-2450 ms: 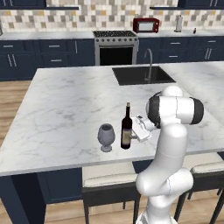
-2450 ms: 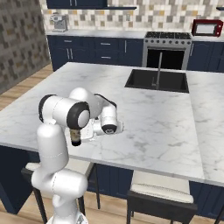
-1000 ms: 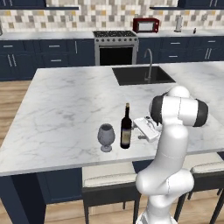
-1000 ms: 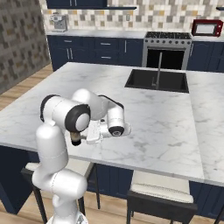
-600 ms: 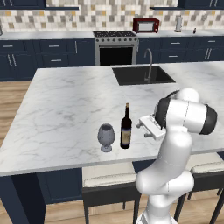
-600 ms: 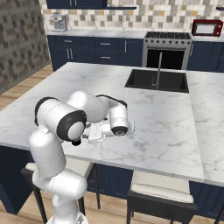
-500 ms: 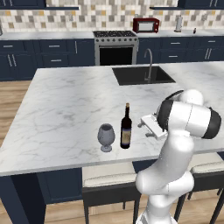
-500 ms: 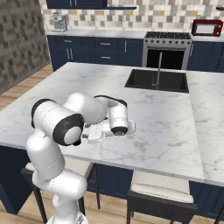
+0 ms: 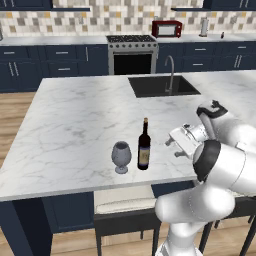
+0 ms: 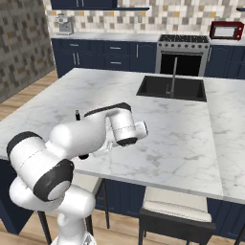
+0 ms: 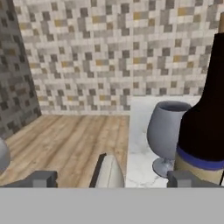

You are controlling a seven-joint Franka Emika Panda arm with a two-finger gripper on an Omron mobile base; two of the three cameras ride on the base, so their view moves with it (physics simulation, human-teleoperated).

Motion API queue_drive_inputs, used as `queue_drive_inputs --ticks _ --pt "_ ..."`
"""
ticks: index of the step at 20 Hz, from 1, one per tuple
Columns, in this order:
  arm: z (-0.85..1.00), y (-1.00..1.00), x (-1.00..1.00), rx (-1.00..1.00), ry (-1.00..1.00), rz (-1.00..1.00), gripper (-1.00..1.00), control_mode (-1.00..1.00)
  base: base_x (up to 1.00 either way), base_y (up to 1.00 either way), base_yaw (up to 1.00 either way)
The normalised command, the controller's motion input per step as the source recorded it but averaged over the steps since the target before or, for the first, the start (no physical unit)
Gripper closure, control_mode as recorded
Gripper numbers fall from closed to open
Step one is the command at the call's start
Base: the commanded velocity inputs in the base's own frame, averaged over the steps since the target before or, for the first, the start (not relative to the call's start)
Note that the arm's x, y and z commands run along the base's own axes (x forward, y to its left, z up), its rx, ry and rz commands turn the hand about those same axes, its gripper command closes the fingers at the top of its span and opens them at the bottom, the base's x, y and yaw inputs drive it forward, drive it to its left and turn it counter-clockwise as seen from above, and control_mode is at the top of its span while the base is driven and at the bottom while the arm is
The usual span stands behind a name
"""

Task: There is a wine glass and glass cup on the dining counter. Place the wine bottle next to the wine glass and the juice bottle next to the glass cup.

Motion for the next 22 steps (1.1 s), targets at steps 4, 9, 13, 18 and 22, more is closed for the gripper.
queue_drive_inputs --ticks 4,9,13,18,22 --pt "0.34 -0.05 -0.46 -0.21 0.00 -0.17 -1.00 -1.00 0.00 0.00 0.00" --pt "0.24 -0.02 -0.38 -0.24 0.00 -0.37 -1.00 -1.00 0.00 0.00 0.00" --pt "0.08 0.00 -0.13 -0.24 0.08 -0.71 -1.00 -1.00 0.00 0.00 0.00" --pt "0.04 0.00 -0.03 -0.14 0.35 -0.74 -1.00 -1.00 0.00 0.00 0.00" --pt "0.09 0.00 -0.20 -0.01 0.31 -0.58 -1.00 -1.00 0.00 0.00 0.00"
